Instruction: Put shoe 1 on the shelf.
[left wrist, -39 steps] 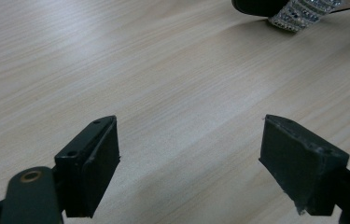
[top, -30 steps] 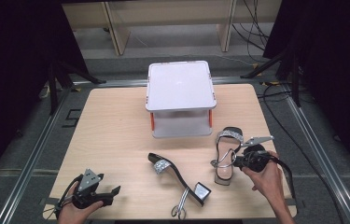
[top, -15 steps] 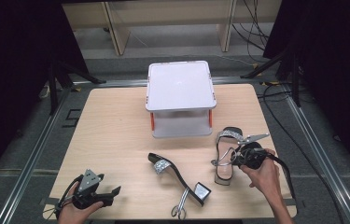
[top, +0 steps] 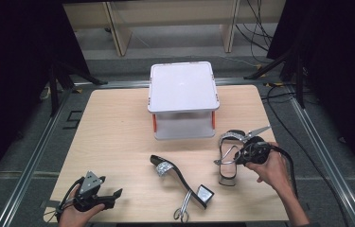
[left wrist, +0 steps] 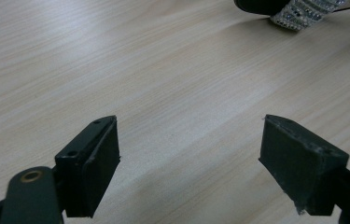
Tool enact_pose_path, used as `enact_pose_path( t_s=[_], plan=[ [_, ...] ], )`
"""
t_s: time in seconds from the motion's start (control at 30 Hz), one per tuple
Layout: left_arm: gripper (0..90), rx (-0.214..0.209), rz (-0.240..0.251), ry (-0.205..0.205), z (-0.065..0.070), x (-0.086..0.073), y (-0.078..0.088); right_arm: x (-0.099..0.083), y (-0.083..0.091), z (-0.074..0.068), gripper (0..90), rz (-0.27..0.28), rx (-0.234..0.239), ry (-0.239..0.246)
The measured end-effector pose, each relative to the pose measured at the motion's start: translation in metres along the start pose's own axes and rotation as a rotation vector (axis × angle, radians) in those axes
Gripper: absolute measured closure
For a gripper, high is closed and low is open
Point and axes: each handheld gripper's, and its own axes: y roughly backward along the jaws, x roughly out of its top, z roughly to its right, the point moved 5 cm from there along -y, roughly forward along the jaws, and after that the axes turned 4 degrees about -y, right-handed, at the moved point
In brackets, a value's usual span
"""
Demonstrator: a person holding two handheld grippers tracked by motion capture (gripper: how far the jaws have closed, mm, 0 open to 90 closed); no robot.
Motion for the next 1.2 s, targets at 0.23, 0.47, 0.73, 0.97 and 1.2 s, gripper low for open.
enact_pose_path(
  t_s=[0.23, 0.47, 0.73, 0.97, 1.2],
  plan=[
    [19.4, -0.004, 0.011, 0.007, 0.0, 0.001, 0.0, 0.018, 0.032, -0.007, 83.9, -0.062, 0.02, 0.001],
    [19.5, -0.002, 0.004, 0.002, 0.0, 0.0, 0.0, 0.031, 0.057, -0.009, 85.4, -0.082, 0.034, 0.046],
    [19.9, -0.009, 0.012, 0.014, 0.001, 0.001, 0.0, 0.046, 0.094, -0.021, 87.9, -0.085, 0.054, 0.072],
    [19.8, -0.009, 0.013, 0.014, 0.001, 0.001, 0.0, 0.072, 0.128, -0.036, 87.9, -0.068, 0.054, 0.134],
    [19.9, -0.003, 0.001, -0.002, 0.0, 0.0, 0.001, 0.097, 0.145, -0.044, 87.9, -0.093, 0.056, 0.14]
  ],
)
